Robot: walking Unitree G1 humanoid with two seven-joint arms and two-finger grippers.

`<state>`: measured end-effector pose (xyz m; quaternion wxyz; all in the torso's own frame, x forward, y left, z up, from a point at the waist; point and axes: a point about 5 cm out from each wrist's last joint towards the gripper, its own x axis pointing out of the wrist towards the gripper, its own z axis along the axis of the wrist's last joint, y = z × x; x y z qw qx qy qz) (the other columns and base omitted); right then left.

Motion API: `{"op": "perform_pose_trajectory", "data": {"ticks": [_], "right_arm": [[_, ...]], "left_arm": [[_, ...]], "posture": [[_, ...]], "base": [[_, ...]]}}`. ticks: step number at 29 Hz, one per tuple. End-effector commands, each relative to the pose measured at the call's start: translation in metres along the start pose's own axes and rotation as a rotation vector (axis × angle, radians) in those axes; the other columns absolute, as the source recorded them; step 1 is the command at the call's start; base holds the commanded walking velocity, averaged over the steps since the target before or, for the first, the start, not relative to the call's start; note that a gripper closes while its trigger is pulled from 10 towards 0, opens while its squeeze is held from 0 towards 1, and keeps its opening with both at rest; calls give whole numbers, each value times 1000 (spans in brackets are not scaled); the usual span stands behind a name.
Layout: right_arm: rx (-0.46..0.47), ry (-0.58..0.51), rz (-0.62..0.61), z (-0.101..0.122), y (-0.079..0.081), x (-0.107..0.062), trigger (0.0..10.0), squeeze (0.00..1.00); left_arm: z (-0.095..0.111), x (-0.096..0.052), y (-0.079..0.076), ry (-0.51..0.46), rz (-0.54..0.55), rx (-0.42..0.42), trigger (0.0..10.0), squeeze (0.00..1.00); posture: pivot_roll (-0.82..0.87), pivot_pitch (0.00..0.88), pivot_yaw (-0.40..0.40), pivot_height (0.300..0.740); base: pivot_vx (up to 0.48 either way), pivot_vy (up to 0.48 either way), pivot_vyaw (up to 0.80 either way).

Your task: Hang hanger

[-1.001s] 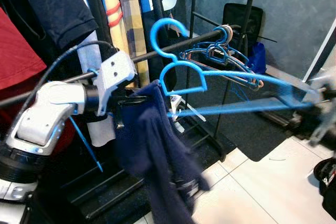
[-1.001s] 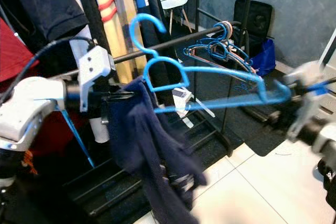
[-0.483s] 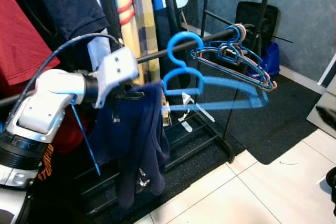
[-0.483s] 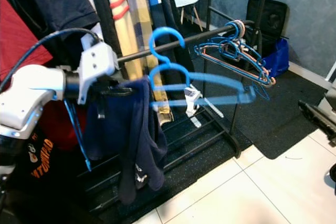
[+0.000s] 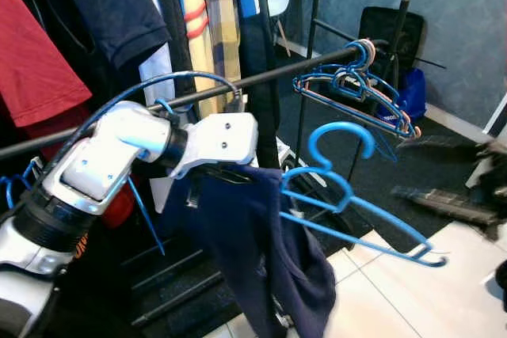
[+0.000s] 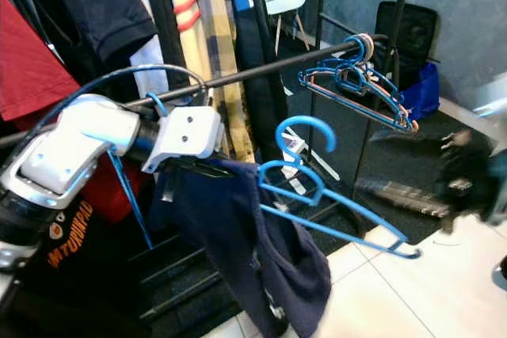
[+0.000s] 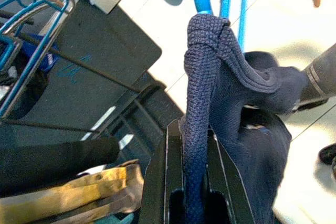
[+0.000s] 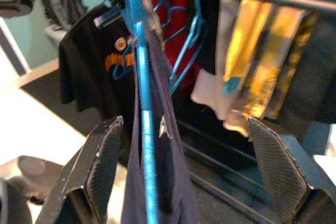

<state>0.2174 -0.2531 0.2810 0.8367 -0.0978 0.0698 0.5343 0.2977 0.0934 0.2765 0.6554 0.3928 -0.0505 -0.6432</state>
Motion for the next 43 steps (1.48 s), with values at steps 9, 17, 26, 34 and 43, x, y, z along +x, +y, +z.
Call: {"op": "perform_pose_trajectory", "data": {"ticks": [9, 17, 26, 34, 43], "right_arm": [[-66, 31, 70, 7, -4, 37, 10000, 0], [-120, 67, 83, 7, -6, 69, 10000, 0], [-144, 101, 102, 3, -5, 86, 0, 0], [-130, 114, 48, -1, -11, 84, 0, 0], [-118, 48, 23, 4, -17, 80, 0, 0]], "left_arm": [[18, 11, -1, -46, -42, 5, 10000, 0], [26, 17, -2, -79, -55, 2, 10000, 0], [29, 19, -1, -85, -45, 3, 10000, 0], [29, 18, 4, -82, -5, 18, 10000, 0], [32, 14, 7, -146, 14, 31, 10000, 0]], "posture": [[-135, 0, 73, 740], [-134, 0, 73, 740], [-136, 0, 68, 740], [-140, 0, 64, 740], [-142, 0, 62, 740]], "base": [[0, 0, 0], [0, 0, 0], [0, 0, 0], [0, 0, 0], [0, 0, 0]]}}
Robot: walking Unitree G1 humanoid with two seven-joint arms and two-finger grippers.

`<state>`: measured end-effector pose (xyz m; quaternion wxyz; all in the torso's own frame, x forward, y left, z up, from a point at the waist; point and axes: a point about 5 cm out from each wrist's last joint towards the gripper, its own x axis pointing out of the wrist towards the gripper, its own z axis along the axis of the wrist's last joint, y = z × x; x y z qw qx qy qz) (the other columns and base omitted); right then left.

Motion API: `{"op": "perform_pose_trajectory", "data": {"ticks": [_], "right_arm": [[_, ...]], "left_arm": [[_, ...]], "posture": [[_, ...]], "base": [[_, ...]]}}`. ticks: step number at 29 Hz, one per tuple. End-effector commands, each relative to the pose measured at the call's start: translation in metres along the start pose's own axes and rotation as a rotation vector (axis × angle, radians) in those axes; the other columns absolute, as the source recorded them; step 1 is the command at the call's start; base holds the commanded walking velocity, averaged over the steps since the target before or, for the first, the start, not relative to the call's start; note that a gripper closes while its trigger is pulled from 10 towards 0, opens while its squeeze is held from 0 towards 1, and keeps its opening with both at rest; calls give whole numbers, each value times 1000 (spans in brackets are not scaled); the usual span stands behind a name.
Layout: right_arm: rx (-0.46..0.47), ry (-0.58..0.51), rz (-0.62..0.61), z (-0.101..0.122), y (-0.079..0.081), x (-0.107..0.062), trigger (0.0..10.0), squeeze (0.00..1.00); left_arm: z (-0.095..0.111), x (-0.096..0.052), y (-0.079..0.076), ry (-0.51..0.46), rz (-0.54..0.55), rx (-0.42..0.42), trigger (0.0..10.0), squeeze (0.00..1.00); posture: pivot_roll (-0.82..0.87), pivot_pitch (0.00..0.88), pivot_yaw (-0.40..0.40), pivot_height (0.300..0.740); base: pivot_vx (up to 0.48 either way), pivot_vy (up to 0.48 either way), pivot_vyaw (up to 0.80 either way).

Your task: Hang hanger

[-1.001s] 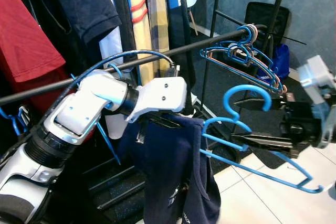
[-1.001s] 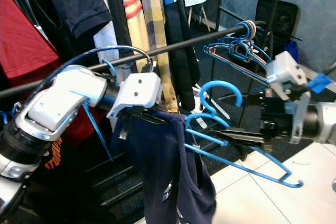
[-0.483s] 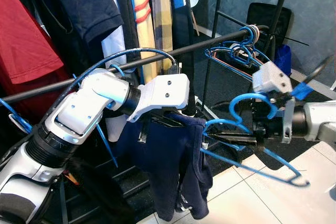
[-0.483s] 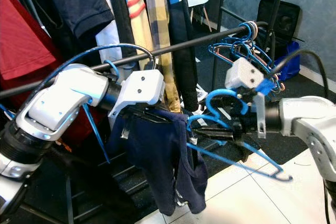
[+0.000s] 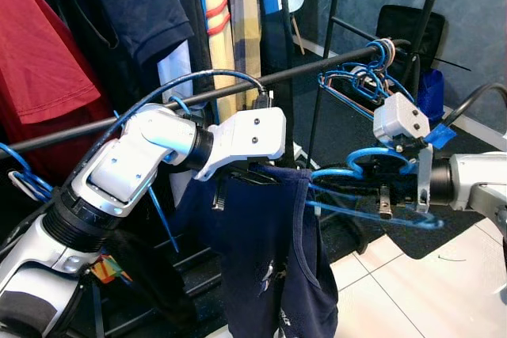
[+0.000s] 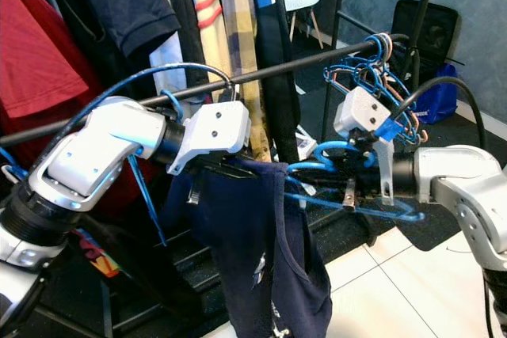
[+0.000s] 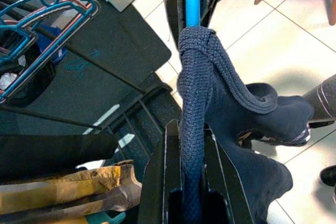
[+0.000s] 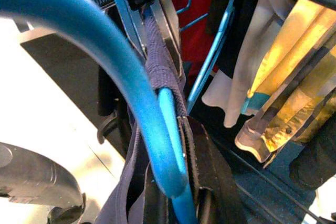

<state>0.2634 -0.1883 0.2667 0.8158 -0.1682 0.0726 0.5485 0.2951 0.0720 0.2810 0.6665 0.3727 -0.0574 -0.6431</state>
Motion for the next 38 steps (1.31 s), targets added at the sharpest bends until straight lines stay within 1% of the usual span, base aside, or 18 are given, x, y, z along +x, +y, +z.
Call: {"op": "perform_pose_trajectory", "data": {"ticks": [1, 2, 4, 6, 9, 10, 16, 17, 18, 19, 20, 22, 24, 29, 31, 35, 37, 38], "right_arm": [[3, -32, -16, 2, -3, 0, 0, 0], [-1, -39, -23, 3, -5, -1, 0, 0], [-4, -45, -28, 3, -6, -1, 0, 0], [-7, -62, -31, 6, -6, -5, 0, 0], [-8, -73, -30, 8, -6, -8, 0, 0], [-8, -90, -25, 11, -5, -11, 0, 0], [-8, -115, -14, 15, -3, -17, 0, 0], [-6, -134, -2, 18, -1, -22, 0, 0], [-6, -134, -2, 18, -1, -22, 0, 0], [3, -168, 34, 23, 4, -34, 0, 0], [7, -191, 62, 27, 8, -41, 0, 0], [7, -191, 62, 27, 8, -41, 0, 0], [13, -213, 110, 37, 14, -59, 0, 0], [17, -199, 122, 40, 16, -75, 0, 0], [17, -199, 122, 40, 16, -75, 0, 0], [5, -200, 97, 43, 14, -80, 0, 0], [5, -200, 97, 43, 14, -80, 0, 0], [4, -205, 92, 44, 14, -81, 0, 0]], "left_arm": [[18, -2, 3, -113, -10, 56, 10000, 0], [19, -4, 3, -153, -20, 20, 10000, 1000], [19, -6, 2, -187, -33, -6, 10000, 1000], [21, -15, 2, -255, -43, -44, 10000, 1000], [21, -21, 4, -290, -38, -60, 10000, 1000], [21, -28, 4, -324, -39, -75, 10000, 1000], [20, -40, 7, -375, -19, -97, 10000, 1000], [18, -48, 10, -395, 3, -111, 10000, 1000], [18, -48, 10, -395, 3, -111, 10000, 1000], [8, -58, 18, -386, 89, -138, 10000, 753], [1, -64, 22, -375, 150, -158, 10000, 0], [1, -64, 22, -375, 150, -158, 10000, 0], [-18, -75, 27, -353, 264, -209, 10000, 0], [-33, -83, 23, -362, 317, -266, 10000, 0], [-33, -83, 23, -362, 317, -266, 10000, 0], [-33, -86, 7, -415, 210, -300, 10000, 0], [-33, -86, 7, -415, 210, -300, 10000, 0], [-32, -84, 1, -438, 162, -313, 10000, 0]], "posture": [[-142, 0, 62, 740], [-142, 0, 61, 740], [-142, 0, 61, 740], [-142, 0, 62, 740], [-142, 0, 62, 740], [-143, 0, 63, 740], [-145, 0, 63, 740], [-148, 0, 63, 740], [-148, 0, 63, 740], [-146, 0, 65, 740], [-146, 0, 65, 740], [-146, 0, 65, 740], [-159, 0, 62, 740], [-162, 0, 60, 740], [-162, 0, 60, 740], [-161, 0, 61, 740], [-161, 0, 61, 740], [-161, 0, 62, 740]], "base": [[0, 0, 0], [0, 0, 0], [0, 0, 0], [0, 0, 0], [0, 0, 0], [0, 0, 0], [0, 0, 0], [0, 0, 0], [0, 0, 0], [0, 0, 0], [0, 0, 0], [0, 0, 0], [0, 0, 0], [0, 0, 0], [0, 0, 0], [0, 0, 0], [0, 0, 0], [0, 0, 0]]}}
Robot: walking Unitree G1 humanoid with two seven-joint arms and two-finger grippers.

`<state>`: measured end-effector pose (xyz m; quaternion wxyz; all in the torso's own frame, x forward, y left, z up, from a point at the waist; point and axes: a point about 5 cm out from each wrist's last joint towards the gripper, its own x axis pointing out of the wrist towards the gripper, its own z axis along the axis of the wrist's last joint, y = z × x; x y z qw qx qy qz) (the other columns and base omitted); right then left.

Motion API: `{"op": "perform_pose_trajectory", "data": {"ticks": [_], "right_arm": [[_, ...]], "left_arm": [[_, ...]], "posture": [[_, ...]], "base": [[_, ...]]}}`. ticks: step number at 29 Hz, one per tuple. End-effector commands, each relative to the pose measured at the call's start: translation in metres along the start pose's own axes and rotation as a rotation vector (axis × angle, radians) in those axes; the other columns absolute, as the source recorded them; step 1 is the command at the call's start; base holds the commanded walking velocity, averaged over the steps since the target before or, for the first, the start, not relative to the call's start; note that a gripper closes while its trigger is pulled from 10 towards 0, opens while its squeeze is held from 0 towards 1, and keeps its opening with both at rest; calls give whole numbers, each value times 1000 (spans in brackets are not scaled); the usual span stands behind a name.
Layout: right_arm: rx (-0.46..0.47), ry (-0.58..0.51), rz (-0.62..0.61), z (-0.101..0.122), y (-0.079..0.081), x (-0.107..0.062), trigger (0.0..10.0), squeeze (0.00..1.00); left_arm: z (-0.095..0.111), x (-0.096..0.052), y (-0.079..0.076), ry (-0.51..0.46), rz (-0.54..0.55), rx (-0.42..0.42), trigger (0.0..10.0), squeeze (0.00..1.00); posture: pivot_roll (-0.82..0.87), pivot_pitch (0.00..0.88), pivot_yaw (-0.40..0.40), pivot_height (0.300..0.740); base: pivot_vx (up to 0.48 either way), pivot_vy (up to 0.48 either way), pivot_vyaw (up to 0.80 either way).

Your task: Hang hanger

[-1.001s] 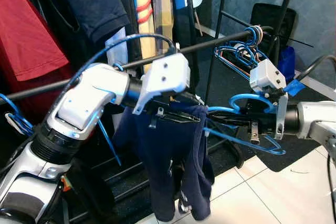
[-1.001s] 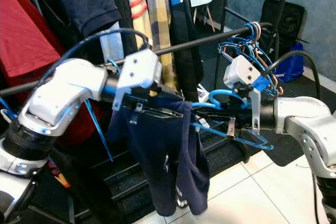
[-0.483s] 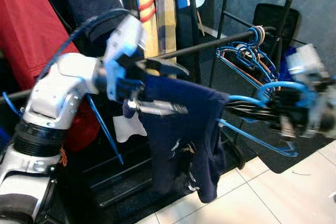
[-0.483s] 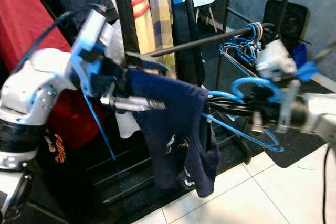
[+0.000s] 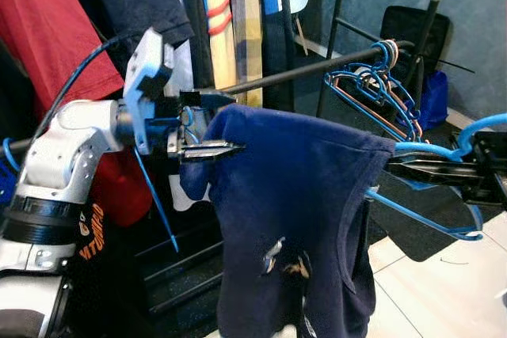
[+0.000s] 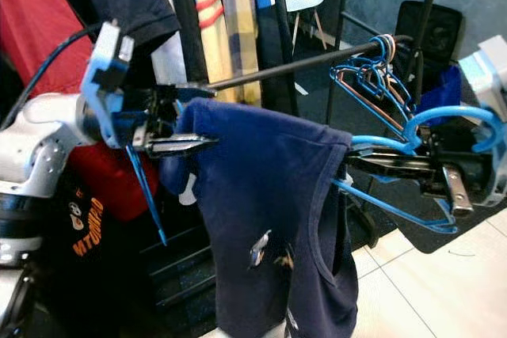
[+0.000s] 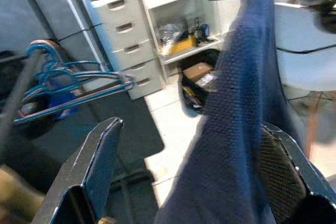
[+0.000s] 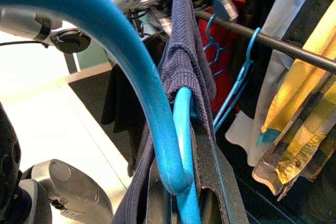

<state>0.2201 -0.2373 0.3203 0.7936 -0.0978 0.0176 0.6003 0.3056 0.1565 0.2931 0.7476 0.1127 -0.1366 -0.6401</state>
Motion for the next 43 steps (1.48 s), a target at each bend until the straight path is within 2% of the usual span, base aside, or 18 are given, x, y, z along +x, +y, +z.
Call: {"op": "perform_pose_trajectory", "data": {"ticks": [1, 4, 5, 9, 10, 11, 12, 13, 19, 28, 29, 30, 32, 34, 36, 38, 40, 43], "right_arm": [[-38, -22, -5, 9, 2, -3, 0, 0], [-40, -28, -6, 9, 2, -2, 0, 0], [-39, -32, -6, 9, 2, -1, 0, 0], [-39, -32, -6, 9, 2, -1, 0, 0], [-39, -38, -6, 10, 3, -1, 0, 0], [-39, -38, -6, 10, 3, -1, 0, 0], [-44, -48, -7, 12, 3, -1, 0, 0], [-48, -56, -7, 14, 3, -1, 0, 0], [-65, -83, -9, 18, 2, 0, 0, 0], [-84, -100, -68, 21, -3, -4, 0, 0], [-48, -42, -101, 13, -3, -14, 0, 0], [-48, -42, -101, 13, -3, -14, 0, 0], [29, 62, -100, -5, 2, -22, 0, 0], [29, 62, -100, -5, 2, -22, 0, 0], [133, 199, -112, -33, 8, -31, 0, 0], [219, 282, -106, -55, 15, -35, 0, 0], [283, 356, -103, -73, 22, -36, 0, 0], [311, 402, -107, -83, 24, -36, 0, 0]], "left_arm": [[2, -6, -5, 3, -36, -12, 10000, 0], [1, -2, -15, -20, -96, -39, 10000, 0], [1, 3, -25, -53, -165, -64, 9059, 0], [1, 3, -25, -53, -165, -64, 9059, 0], [2, 7, -32, -90, -209, -91, 3333, 0], [2, 7, -32, -90, -209, -91, 3333, 0], [-1, 15, -40, -113, -241, -116, 0, 0], [-4, 21, -45, -125, -255, -130, 0, 0], [-10, 30, -51, -119, -259, -145, 0, 0], [-16, 23, -50, -46, -229, -143, 0, 0], [-13, 8, -36, -16, -135, -108, 0, 0], [-13, 8, -36, -16, -135, -108, 0, 0], [-6, -7, -22, -11, -26, -73, 0, 0], [-6, -7, -22, -11, -26, -73, 0, 0], [5, -26, -7, -36, 104, -39, 0, 0], [11, -37, 2, -67, 191, -22, 0, 0], [14, -41, 4, -103, 237, -22, 0, 0], [14, -41, 5, -124, 254, -28, 0, 0]], "posture": [[-161, 0, 62, 740], [-159, 0, 61, 740], [-159, 0, 60, 740], [-159, 0, 60, 740], [-159, 0, 60, 740], [-159, 0, 60, 740], [-161, 0, 60, 740], [-162, 0, 60, 740], [-163, 0, 62, 740], [-163, 0, 64, 740], [-157, 0, 57, 740], [-157, 0, 57, 740], [-155, 0, 54, 740], [-155, 0, 54, 740], [-158, 0, 54, 740], [-157, 0, 54, 740], [-157, 0, 56, 740], [-157, 0, 56, 740]], "base": [[0, 0, 0], [0, 0, 0], [0, 0, 0], [0, 0, 0], [0, 0, 0], [0, 0, 0], [0, 0, 0], [0, 0, 0], [0, 0, 0], [0, 0, 0], [0, 0, 0], [0, 0, 0], [0, 0, 0], [0, 0, 0], [0, 0, 0], [0, 0, 0], [0, 0, 0], [0, 0, 0]]}}
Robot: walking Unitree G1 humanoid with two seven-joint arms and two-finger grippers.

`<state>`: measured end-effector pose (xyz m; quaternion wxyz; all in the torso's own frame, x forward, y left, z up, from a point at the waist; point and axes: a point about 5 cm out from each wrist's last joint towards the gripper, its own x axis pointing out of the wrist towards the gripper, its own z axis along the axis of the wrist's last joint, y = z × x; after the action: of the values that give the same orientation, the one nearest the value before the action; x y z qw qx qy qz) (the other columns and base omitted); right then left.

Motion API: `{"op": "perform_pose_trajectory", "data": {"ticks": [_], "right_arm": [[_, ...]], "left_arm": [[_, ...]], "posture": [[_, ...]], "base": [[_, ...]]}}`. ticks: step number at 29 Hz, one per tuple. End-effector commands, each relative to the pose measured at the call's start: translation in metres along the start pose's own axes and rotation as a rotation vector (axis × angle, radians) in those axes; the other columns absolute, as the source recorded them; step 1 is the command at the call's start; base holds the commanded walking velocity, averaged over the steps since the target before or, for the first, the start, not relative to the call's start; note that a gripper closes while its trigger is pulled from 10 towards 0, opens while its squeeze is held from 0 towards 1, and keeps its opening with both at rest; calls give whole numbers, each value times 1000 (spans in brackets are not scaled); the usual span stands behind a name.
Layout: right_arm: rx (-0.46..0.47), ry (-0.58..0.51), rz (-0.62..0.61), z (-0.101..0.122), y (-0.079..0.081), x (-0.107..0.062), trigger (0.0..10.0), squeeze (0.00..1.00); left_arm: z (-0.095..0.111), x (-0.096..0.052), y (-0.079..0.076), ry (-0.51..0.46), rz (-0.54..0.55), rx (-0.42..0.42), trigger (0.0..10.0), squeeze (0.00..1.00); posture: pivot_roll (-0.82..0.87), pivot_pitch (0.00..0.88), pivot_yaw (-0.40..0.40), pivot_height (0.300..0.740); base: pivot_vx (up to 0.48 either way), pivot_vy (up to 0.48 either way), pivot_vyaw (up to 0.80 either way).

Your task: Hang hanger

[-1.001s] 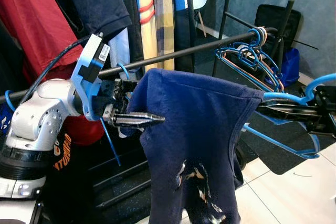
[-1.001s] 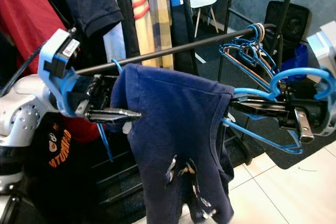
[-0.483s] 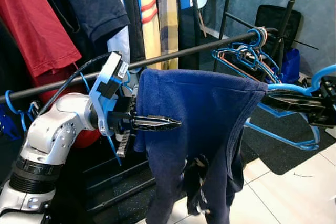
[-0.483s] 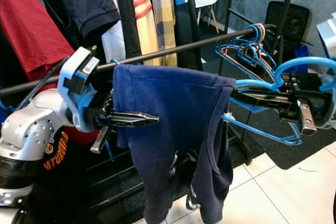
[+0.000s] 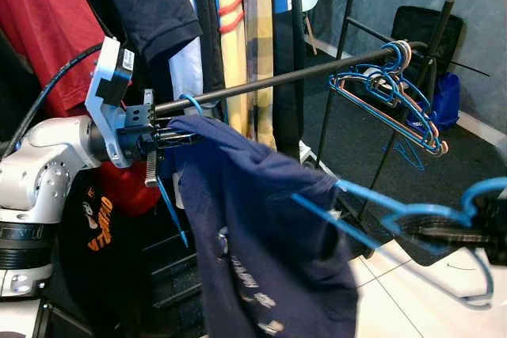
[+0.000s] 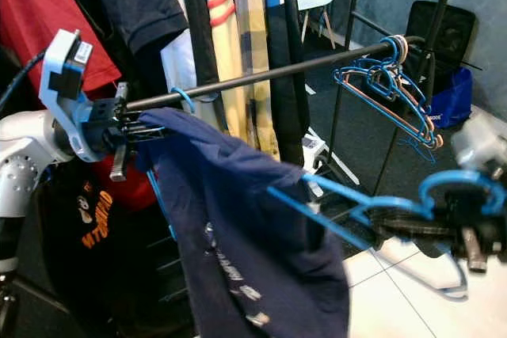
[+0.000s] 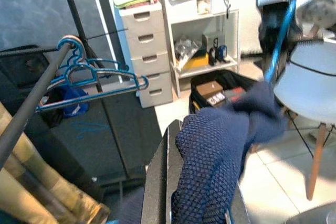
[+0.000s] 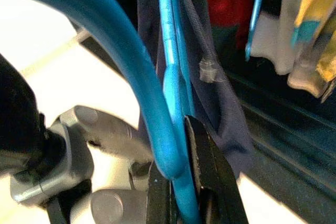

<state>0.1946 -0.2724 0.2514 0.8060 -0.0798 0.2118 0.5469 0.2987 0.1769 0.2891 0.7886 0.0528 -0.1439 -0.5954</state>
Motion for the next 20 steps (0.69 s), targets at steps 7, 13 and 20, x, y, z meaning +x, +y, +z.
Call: {"op": "perform_pose_trajectory", "data": {"ticks": [7, 13, 20], "right_arm": [[105, 71, -159, -34, -15, 11, 0, 0], [121, 150, -259, -61, -22, 22, 0, 0], [92, -131, -273, -33, -28, 28, 0, 0]], "left_arm": [[1, -8, 6, -113, 185, -32, 0, 0], [-5, 13, -7, -219, 175, -123, 0, 0], [0, 45, -37, -216, -37, -131, 0, 0]], "posture": [[-152, 0, 58, 740], [-142, 0, 62, 740], [-136, 0, 66, 740]], "base": [[0, 0, 0], [0, 0, 0], [0, 0, 0]]}}
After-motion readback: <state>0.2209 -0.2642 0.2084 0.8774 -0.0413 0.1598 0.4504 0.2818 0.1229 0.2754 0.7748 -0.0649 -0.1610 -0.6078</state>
